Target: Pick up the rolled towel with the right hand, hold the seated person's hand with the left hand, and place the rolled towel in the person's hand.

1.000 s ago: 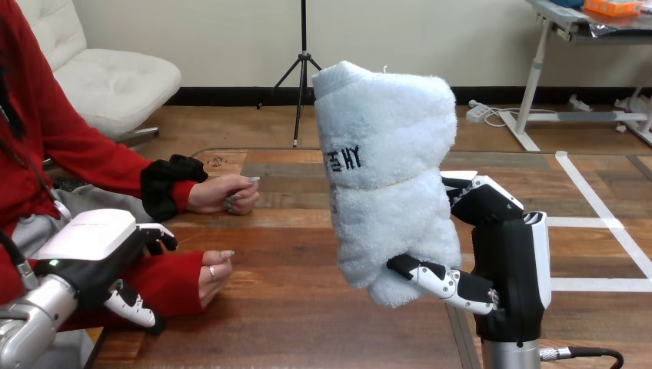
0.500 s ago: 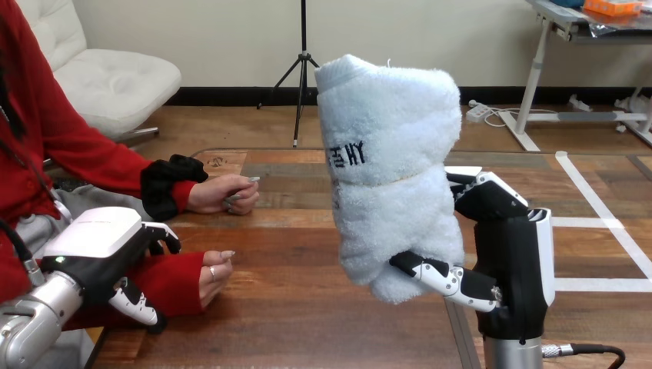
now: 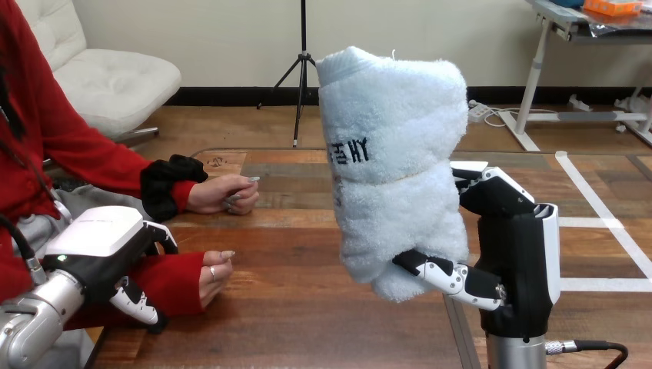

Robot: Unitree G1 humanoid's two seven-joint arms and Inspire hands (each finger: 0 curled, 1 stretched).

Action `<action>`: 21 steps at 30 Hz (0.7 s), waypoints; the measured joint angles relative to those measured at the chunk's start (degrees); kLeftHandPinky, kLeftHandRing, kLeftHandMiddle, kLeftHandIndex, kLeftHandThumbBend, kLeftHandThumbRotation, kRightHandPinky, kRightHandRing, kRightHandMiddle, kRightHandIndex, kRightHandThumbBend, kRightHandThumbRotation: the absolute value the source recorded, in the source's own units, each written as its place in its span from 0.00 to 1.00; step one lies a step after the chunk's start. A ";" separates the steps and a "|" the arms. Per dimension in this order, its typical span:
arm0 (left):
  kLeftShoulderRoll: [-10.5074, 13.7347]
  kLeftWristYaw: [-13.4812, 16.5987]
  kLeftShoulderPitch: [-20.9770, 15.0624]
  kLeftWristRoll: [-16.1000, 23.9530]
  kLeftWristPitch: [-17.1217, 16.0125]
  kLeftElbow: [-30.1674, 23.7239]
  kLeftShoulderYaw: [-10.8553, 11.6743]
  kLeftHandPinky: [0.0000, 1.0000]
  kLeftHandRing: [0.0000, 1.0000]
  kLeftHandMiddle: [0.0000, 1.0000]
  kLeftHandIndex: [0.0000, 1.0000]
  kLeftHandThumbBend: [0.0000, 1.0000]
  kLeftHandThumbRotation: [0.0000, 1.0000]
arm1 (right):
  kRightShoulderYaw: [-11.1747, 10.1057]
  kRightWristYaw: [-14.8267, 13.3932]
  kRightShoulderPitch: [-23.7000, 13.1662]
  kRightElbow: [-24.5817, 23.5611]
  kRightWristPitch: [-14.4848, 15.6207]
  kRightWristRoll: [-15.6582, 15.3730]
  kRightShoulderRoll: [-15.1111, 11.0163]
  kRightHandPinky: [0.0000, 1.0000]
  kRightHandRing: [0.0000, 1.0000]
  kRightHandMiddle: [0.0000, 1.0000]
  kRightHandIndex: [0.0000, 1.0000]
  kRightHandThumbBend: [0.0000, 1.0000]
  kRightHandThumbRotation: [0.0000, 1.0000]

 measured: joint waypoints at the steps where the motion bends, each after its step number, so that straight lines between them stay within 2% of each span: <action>1: 0.00 0.00 -0.02 0.00 0.00 0.00 -0.03 0.47 0.50 0.54 0.58 0.98 0.00 | 0.15 0.06 0.00 -0.05 -0.01 0.19 -0.02 0.28 0.35 0.48 0.57 0.74 0.19; 12: 0.01 0.08 -0.11 0.21 -0.02 0.01 -0.16 0.47 0.50 0.54 0.58 0.98 0.00 | 0.79 1.06 0.24 -0.40 -0.01 1.71 -0.06 0.29 0.35 0.48 0.57 0.74 0.19; 21: 0.01 0.48 -0.11 0.41 -0.51 0.02 -0.17 0.54 0.58 0.62 0.66 1.00 0.00 | 0.97 1.75 0.42 -0.75 -0.02 2.90 -0.07 0.29 0.36 0.49 0.57 0.75 0.19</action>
